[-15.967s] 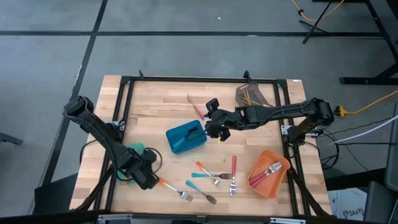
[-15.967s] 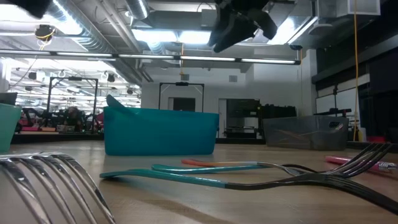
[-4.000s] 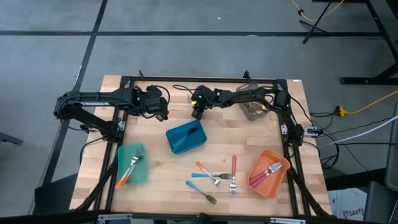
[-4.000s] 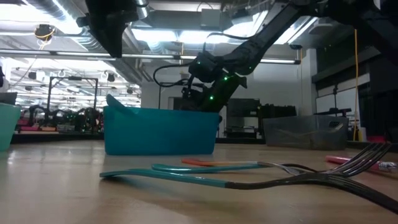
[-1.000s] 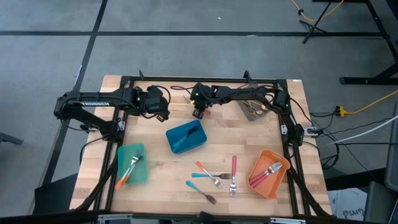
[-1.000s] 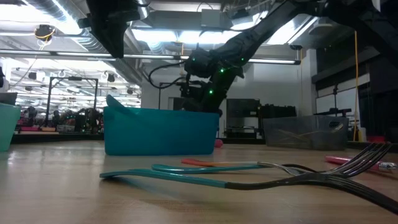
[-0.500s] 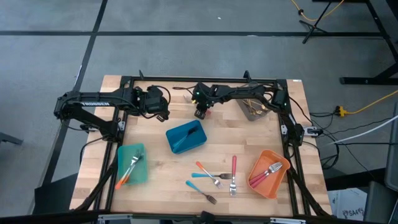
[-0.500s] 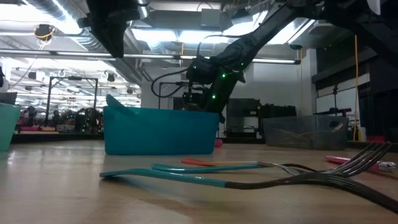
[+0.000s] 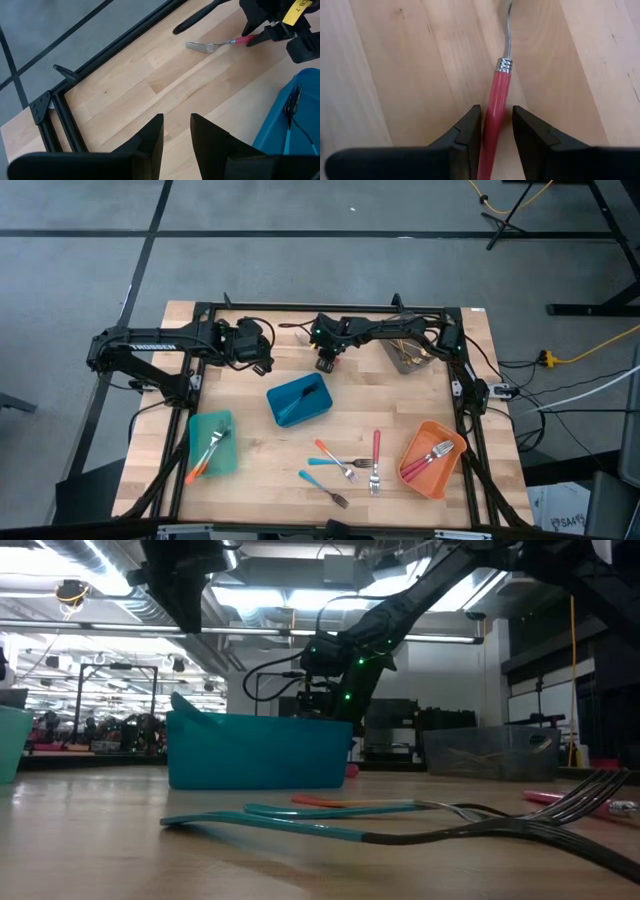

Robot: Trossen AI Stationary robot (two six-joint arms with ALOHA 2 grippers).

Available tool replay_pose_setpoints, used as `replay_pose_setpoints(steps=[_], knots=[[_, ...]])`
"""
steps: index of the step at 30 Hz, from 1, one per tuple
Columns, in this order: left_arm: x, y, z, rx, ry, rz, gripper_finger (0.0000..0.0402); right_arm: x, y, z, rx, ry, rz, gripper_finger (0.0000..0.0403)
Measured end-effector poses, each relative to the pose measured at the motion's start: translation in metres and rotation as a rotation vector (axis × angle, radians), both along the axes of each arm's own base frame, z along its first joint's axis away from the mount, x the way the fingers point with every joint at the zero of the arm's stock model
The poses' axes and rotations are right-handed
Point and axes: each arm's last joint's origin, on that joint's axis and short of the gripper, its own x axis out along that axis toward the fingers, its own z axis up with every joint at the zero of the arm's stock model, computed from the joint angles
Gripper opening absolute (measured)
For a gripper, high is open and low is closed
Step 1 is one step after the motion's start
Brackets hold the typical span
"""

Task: Sort silverware by color (type)
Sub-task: Put the top pink fork into the orange bin

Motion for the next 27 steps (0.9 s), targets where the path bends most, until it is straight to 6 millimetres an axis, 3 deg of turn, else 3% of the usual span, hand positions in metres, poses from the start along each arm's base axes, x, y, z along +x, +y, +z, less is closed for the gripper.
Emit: replay_pose_setpoints(steps=[5,12,27], knots=[[0.0,0.0,0.0,0.0,0.0,0.0,0.0091,-0.0004,0.0002,0.0,0.001,0.004,0.004,0.0084],[0.0001,-0.0001,0.0,0.0,-0.001,0.0,0.0091,-0.0009,0.0005,0.0007,0.004,0.006,0.006,0.0012],[0.0042,0.0003,0.0014,0.007,-0.041,-0.009,0.0091,-0.0066,0.0018,0.0047,0.035,0.039,0.011,0.0004]])
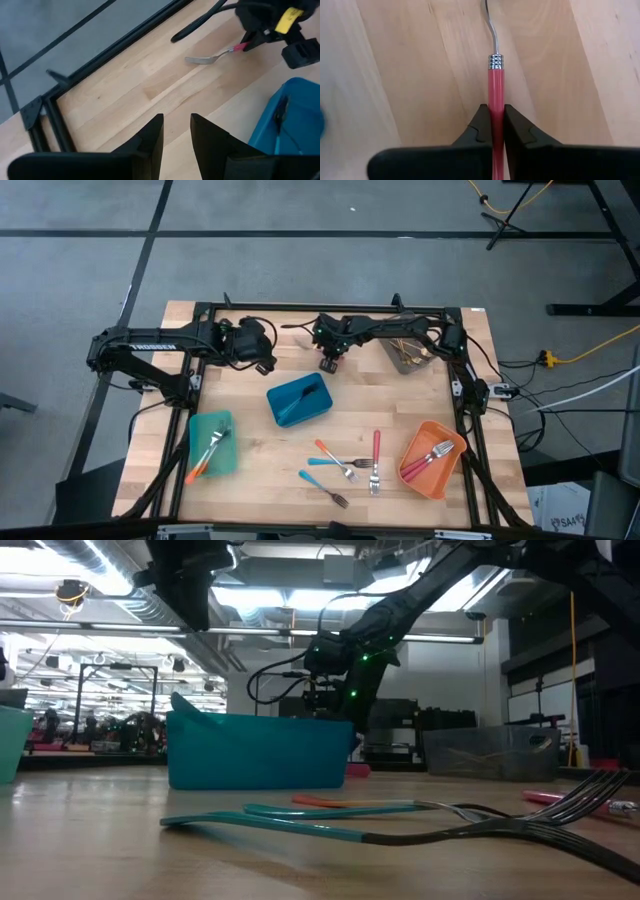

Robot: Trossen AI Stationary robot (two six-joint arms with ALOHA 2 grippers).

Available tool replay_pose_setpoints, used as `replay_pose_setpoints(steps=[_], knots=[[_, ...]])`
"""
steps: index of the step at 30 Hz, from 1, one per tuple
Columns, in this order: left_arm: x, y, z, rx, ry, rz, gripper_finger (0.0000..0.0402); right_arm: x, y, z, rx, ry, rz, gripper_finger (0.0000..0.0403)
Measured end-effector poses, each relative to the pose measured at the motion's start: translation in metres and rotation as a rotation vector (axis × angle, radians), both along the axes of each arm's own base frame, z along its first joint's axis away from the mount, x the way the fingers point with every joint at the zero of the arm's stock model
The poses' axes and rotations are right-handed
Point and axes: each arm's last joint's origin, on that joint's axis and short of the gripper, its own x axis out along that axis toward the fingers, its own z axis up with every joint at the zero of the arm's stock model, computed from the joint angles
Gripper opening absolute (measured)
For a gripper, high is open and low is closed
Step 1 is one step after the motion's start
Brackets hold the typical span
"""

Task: Sort silverware by color (type)
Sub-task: Put the top pink fork into the orange bin

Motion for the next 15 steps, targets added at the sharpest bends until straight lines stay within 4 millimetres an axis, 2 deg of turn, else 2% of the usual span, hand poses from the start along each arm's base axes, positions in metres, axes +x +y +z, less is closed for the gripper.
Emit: replay_pose_setpoints(steps=[4,15], knots=[[0.005,0.0,0.002,0.027,-0.009,-0.067,0.0091,-0.004,0.002,0.011,0.001,0.002,0.0,0.0004],[0.019,0.001,0.009,0.116,-0.042,-0.224,0.0091,-0.017,0.0,0.064,-0.032,-0.102,-0.01,0.0003]])
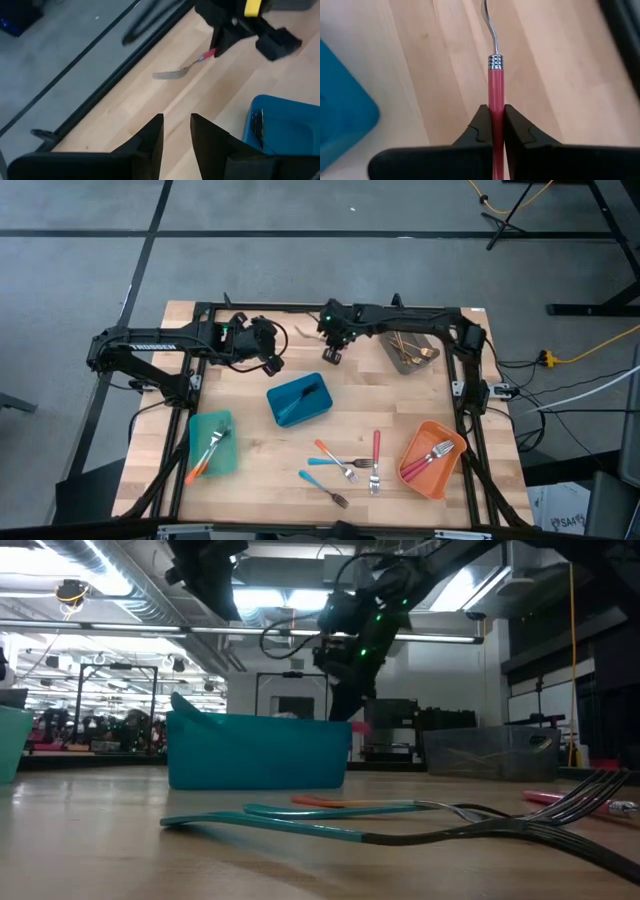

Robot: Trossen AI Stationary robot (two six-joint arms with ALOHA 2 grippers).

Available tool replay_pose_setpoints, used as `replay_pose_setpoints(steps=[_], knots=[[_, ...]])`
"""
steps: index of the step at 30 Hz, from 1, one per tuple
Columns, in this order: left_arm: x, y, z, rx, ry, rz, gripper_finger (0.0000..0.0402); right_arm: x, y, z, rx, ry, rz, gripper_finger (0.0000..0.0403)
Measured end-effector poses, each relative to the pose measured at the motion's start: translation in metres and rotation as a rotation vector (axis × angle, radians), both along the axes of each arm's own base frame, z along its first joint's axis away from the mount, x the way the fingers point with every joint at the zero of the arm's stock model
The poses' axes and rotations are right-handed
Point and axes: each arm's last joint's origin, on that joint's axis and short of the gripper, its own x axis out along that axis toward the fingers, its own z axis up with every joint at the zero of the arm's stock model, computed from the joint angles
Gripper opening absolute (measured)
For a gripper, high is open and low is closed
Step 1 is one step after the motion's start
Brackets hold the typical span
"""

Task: Sort silverware by color (type)
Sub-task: Put the top pink fork into the orange bin

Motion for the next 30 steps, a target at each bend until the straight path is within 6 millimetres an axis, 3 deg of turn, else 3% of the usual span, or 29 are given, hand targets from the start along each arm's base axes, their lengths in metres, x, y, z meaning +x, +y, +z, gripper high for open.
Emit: replay_pose_setpoints(steps=[4,12,21,24,30], knots=[[0.0,0.0,0.0,0.009,0.008,-0.015,0.0091,-0.015,-0.005,0.025,-0.002,-0.012,-0.023,0.0003],[0.001,0.0,0.001,0.01,0.003,-0.015,0.0091,-0.066,-0.006,0.088,-0.013,-0.021,-0.059,0.0003],[0.007,0.001,0.005,0.018,-0.074,-0.015,0.0091,-0.126,0.021,0.149,0.009,-0.062,-0.111,0.0003],[0.008,0.001,0.005,0.019,-0.089,-0.015,0.0091,-0.141,0.031,0.155,0.044,-0.119,-0.113,0.0003],[0.014,-0.001,-0.002,0.023,-0.14,-0.021,0.0091,-0.164,0.045,0.136,0.108,-0.253,-0.156,0.0003]])
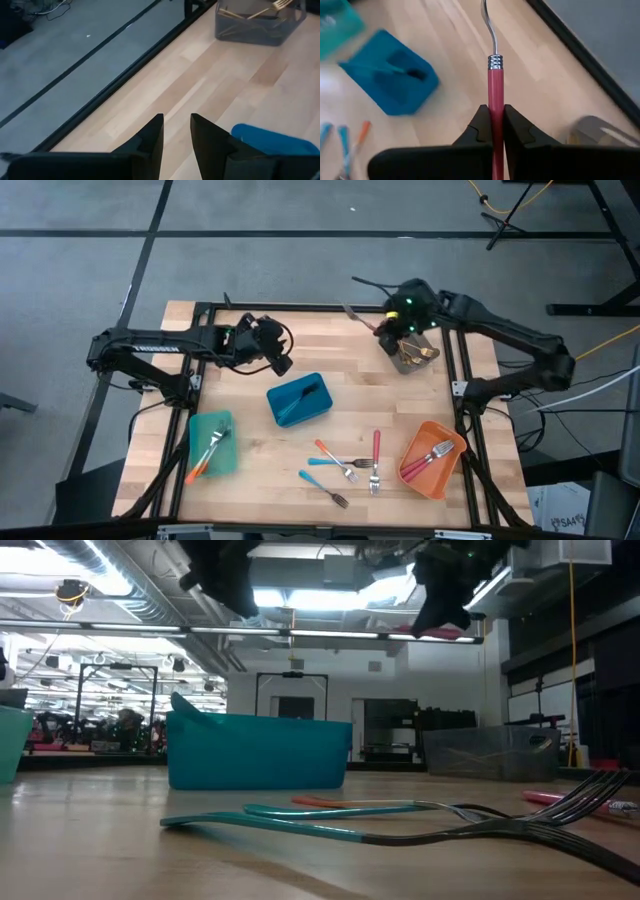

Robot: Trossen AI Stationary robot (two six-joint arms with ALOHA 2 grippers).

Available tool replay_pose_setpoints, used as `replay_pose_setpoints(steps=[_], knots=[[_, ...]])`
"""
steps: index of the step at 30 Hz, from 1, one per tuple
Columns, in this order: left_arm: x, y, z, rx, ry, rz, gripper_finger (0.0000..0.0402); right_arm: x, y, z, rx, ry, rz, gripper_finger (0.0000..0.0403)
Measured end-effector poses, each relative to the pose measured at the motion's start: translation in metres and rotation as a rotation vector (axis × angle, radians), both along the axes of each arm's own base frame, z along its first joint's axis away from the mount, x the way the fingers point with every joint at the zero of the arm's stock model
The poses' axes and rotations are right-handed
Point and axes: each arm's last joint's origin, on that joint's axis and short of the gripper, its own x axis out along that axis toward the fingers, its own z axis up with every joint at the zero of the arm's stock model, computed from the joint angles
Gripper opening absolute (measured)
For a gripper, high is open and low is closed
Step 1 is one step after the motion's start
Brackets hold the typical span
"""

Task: Sort silverware by color (type)
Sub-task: Put the top pink fork into the orange bin

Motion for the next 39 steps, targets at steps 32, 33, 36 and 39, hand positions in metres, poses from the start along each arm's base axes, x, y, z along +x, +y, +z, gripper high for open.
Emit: replay_pose_setpoints(steps=[32,33,36,39], knots=[[0.017,-0.021,-0.09,-0.076,-0.675,-0.413,0.0091,0.043,0.074,-0.106,-0.07,-1.048,0.145,0.0003],[0.017,-0.023,-0.089,-0.064,-0.668,-0.431,0.0091,0.044,0.077,-0.107,-0.075,-1.054,0.149,0.0003],[0.017,-0.029,-0.088,-0.036,-0.665,-0.471,0.0094,0.047,0.084,-0.11,-0.066,-1.06,0.171,0.0003],[0.017,-0.036,-0.087,-0.034,-0.661,-0.536,0.0109,0.05,0.091,-0.111,-0.057,-1.087,0.195,0.0003]])
